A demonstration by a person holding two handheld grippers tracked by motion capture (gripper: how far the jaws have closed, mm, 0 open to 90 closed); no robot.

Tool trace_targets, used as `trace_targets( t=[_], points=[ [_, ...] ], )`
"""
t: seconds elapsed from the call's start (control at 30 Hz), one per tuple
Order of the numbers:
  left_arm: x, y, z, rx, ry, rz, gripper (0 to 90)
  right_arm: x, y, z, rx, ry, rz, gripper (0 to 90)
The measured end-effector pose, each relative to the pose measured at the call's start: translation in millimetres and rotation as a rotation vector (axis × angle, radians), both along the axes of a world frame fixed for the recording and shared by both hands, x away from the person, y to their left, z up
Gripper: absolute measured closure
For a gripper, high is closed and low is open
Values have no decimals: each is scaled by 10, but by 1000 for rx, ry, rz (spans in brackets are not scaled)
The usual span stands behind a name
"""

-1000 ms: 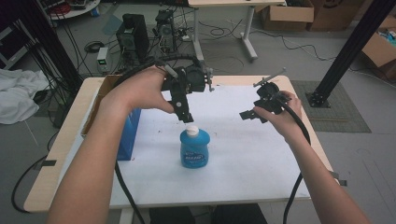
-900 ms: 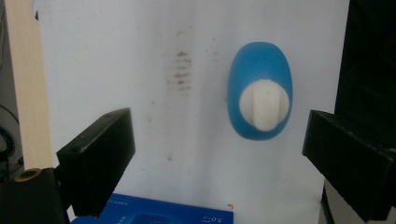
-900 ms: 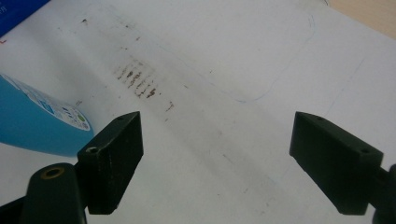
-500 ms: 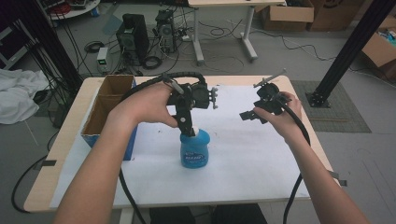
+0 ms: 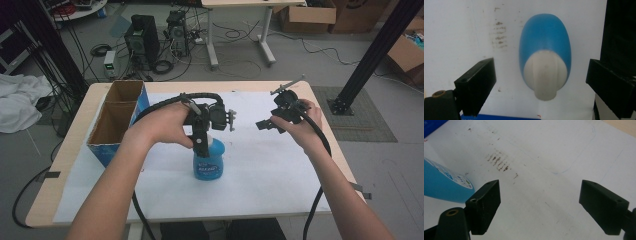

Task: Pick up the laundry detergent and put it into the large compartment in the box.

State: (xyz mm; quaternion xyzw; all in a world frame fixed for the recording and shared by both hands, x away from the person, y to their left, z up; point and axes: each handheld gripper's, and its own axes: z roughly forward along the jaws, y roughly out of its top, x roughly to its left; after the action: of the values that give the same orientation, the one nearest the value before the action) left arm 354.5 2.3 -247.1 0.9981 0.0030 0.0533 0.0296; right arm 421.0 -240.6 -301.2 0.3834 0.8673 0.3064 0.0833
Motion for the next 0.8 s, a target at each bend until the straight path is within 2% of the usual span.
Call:
trace_targets(
  t=[0.1, 0.37, 0.6, 0.8],
  points=[
    [-9, -22, -66, 20, -1, -2, 98, 0, -2, -4, 0, 0, -2, 173],
    [14, -41, -222, 12, 13, 3, 98, 6, -13, -29, 2, 2, -5, 172],
    [27, -69, -349, 27, 19, 4, 100, 10, 2, -69, 4, 9, -1, 172],
    [34, -68, -382, 25, 19, 3, 108, 16, 0, -83, 4, 10, 0, 172]
  ],
)
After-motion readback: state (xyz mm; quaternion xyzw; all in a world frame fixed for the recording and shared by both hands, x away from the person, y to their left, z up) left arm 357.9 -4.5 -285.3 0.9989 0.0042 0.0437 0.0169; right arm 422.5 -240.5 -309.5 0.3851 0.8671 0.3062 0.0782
